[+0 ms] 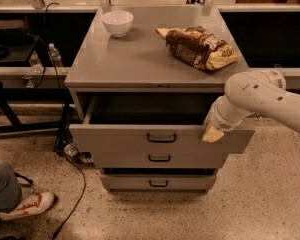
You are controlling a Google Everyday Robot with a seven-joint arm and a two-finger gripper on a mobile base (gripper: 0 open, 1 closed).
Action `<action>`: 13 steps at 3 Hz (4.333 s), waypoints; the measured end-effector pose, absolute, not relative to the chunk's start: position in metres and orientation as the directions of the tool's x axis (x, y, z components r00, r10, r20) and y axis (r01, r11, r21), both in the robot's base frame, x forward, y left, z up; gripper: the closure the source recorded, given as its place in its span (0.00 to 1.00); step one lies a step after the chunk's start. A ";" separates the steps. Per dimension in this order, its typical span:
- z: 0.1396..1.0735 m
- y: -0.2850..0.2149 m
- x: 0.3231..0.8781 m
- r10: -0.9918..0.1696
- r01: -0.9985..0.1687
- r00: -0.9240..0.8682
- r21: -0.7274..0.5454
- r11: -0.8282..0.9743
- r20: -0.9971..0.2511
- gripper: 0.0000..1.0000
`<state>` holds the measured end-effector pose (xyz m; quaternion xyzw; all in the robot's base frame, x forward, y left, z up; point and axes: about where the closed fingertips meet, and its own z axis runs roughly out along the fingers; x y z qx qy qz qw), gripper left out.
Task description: Open top drawer
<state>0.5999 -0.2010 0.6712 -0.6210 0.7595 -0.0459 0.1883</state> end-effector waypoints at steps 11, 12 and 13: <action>0.675 -0.202 0.536 -0.964 -0.927 -0.139 -0.313 0.208 -0.228 0.38; 0.675 -0.202 0.536 -0.964 -0.927 -0.139 -0.313 0.208 -0.228 0.13; 0.675 -0.202 0.535 -0.964 -0.927 -0.138 -0.312 0.207 -0.228 0.00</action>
Offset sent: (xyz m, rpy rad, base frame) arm -0.1587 -0.0062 -0.0121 -0.0122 -0.0107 0.0461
